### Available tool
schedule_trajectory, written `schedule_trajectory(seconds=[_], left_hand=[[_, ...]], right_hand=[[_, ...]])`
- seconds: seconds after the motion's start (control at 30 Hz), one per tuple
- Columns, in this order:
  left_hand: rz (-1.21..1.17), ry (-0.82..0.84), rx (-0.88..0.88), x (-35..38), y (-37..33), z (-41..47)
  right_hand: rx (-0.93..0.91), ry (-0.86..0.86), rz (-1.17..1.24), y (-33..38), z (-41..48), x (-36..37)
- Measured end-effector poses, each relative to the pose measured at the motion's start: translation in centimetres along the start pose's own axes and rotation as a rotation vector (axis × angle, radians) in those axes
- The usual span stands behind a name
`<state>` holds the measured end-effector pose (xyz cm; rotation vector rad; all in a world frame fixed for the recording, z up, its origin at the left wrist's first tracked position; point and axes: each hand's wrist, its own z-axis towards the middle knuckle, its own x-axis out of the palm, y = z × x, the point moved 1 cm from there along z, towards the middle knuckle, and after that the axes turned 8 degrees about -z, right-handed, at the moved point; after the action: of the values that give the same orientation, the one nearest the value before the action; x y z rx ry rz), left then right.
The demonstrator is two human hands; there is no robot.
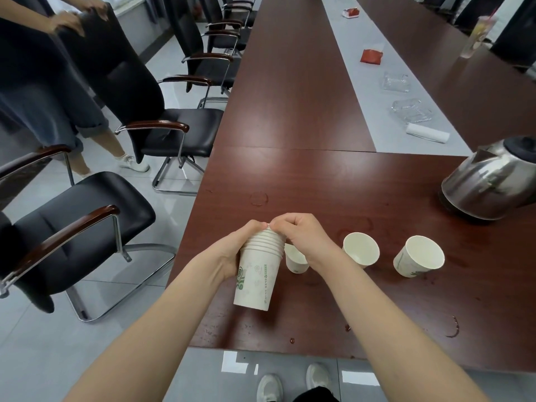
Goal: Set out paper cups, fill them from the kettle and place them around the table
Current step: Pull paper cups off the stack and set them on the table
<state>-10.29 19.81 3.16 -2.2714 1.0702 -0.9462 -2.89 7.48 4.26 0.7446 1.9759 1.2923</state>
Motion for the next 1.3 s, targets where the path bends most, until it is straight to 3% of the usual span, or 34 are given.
schedule_trajectory(seconds=[0.6,0.8,1.03,1.2,1.3], left_hand=[[-0.007,0.007,-0.014,0.4,-0.6,0.2],[0.035,0.006,-0.054,-0.5,0.5,-0.1],[0.08,0.014,0.001,-1.1,0.9,0.0],[0.097,0.01,0.021,-1.5,0.9,-0.1],[0.125,0.025,0.036,-2.0,1.1,0.0]], right_hand=[[0.008,-0.035,0.076,0.0,0.3,0.1],[0.04,-0.149,0.097,-0.1,1.3,-2.0],[0.107,0.058,0.295,-0.7,1.4,-2.0],[0.164,0.063,0.478,-0.6,1.6,-1.7],[0.226,0.11,0.466,-0.5,1.7,-1.5]])
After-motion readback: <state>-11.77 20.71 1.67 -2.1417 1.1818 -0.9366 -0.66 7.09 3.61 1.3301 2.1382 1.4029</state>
